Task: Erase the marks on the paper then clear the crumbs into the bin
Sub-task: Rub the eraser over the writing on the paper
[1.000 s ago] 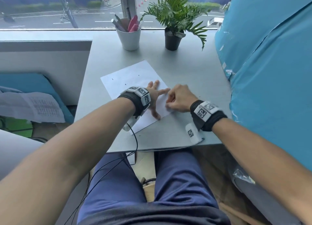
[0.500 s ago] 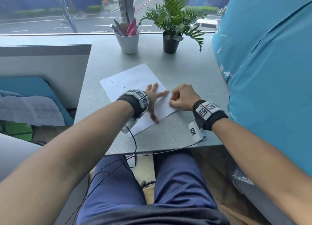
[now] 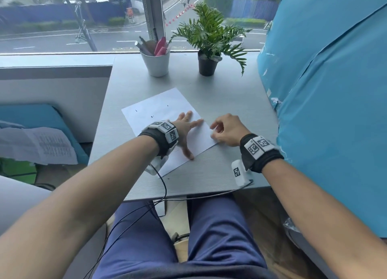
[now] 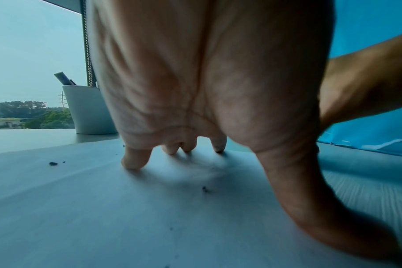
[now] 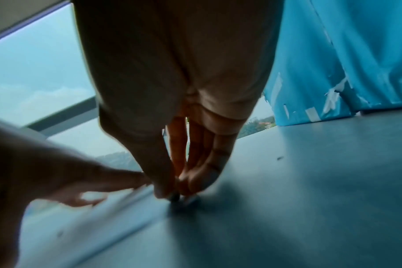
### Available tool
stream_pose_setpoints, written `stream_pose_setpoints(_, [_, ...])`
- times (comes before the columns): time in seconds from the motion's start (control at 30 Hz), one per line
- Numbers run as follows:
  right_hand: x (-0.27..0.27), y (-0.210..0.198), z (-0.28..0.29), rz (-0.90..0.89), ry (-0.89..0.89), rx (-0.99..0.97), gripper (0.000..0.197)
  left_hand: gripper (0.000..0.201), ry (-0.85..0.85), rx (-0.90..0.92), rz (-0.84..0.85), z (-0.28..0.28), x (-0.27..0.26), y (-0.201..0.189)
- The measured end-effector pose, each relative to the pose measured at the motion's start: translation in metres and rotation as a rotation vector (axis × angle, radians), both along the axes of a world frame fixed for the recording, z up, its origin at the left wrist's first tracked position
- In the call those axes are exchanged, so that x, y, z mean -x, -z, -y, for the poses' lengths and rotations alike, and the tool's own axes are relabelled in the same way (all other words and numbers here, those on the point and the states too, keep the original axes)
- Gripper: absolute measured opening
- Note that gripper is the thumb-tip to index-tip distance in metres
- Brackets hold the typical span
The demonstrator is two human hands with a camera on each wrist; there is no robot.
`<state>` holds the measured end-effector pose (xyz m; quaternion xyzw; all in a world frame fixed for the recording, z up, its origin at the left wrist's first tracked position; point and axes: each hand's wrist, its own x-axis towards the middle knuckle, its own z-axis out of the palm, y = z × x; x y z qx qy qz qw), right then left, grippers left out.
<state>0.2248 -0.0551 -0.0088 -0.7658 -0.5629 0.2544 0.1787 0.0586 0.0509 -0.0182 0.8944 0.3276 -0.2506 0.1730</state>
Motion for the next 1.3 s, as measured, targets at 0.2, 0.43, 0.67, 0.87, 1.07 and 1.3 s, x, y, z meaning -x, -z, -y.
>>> stream_pose_setpoints(0.2, [0.008,0.003,0.001,0.061,0.002,0.081,0.008,0.108,-0.054,-0.049,0.281,-0.014,0.022,-0.004])
stream_pose_setpoints(0.43, [0.019,-0.008,-0.011,0.156,0.006,0.171,0.010,0.057,-0.518,-0.315,0.321,-0.089,0.065,-0.018])
stream_pose_setpoints(0.67, [0.032,-0.004,-0.012,0.295,0.077,0.095,0.016,0.078,-0.569,-0.324,0.183,-0.110,0.082,-0.007])
stream_pose_setpoints(0.87, [0.036,-0.005,-0.009,0.356,0.068,0.091,0.014,0.073,-0.610,-0.301,0.201,-0.109,0.080,-0.005])
stream_pose_setpoints(1.07, [0.032,-0.001,-0.008,0.282,0.117,0.068,0.005,0.080,-0.681,-0.295,0.192,-0.106,0.076,-0.004])
stream_pose_setpoints(1.3, [0.028,-0.005,-0.012,0.186,0.163,0.067,0.007,0.080,-0.725,-0.289,0.192,-0.102,0.079,-0.003])
